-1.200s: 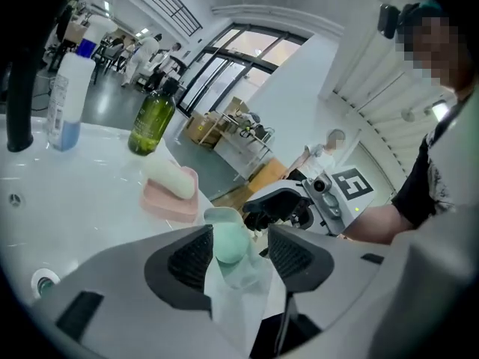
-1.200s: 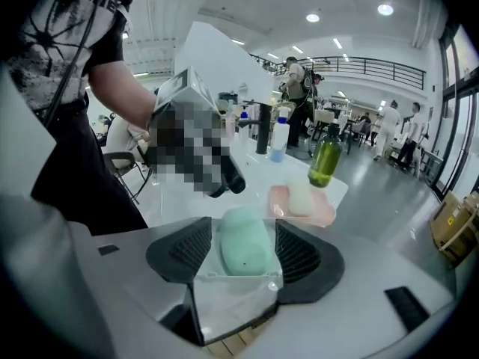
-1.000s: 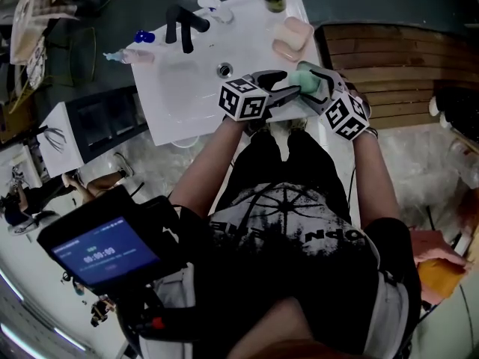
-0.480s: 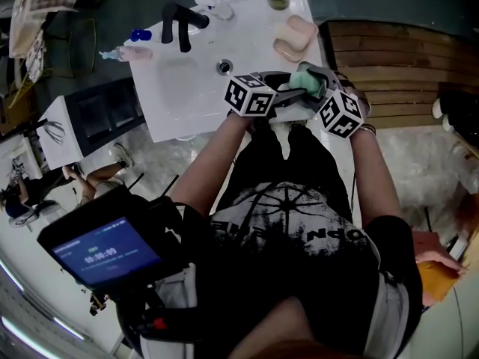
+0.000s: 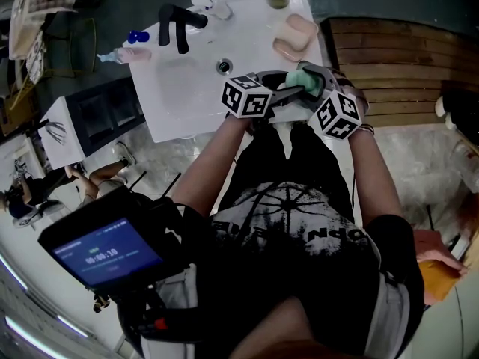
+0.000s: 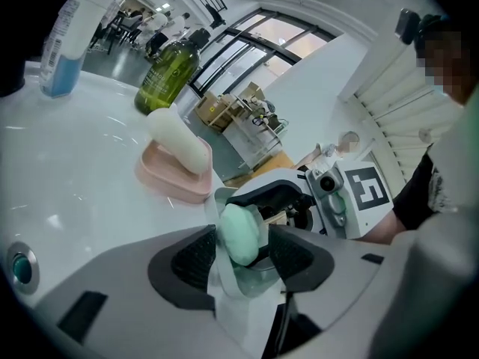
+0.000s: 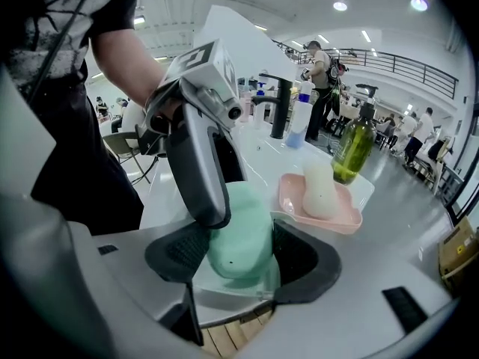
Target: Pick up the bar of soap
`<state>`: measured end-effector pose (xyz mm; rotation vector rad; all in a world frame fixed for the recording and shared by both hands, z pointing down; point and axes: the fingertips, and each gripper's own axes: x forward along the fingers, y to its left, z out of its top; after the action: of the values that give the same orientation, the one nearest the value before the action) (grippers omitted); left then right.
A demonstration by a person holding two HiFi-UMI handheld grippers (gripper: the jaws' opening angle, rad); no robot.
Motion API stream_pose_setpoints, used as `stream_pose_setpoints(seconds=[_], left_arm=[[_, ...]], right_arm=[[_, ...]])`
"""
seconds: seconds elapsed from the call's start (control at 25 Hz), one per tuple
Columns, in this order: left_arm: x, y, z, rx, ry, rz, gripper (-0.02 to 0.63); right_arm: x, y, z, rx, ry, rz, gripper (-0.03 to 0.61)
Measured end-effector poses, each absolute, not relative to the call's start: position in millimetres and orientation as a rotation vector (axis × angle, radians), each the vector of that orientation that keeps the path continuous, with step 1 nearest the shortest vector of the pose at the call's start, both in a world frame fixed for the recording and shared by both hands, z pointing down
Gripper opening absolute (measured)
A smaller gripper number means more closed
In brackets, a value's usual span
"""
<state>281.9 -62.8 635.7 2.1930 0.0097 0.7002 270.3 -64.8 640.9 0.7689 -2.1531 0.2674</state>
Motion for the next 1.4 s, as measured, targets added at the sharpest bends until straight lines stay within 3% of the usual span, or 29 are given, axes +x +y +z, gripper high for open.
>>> stream_pose_setpoints(seconds=[0.16, 0.48, 1.04, 1.4], left_arm=[[281.3, -67.7, 636.8, 2.231, -0.033, 0.735, 0.181], [279.1, -68.6, 635.1, 2.233, -0.045, 0.722, 0.159], [280.0, -81.2, 622.9, 2.258, -0.058, 0.653, 0.149], [288.4, -76.2, 573.1, 2.352, -0.065, 0.586, 0.148]], right_arm=[[267.0, -67.4, 639.7, 0.778, -2.149, 0.254, 0.275], [263.4, -69.3, 637.9, 0.794, -2.153, 0.218, 0.273], [261.0, -81.9, 627.1, 0.824, -2.164, 0.16, 0.264], [268.9, -77.3, 578.2, 0.874, -2.146, 0.05, 0.264]])
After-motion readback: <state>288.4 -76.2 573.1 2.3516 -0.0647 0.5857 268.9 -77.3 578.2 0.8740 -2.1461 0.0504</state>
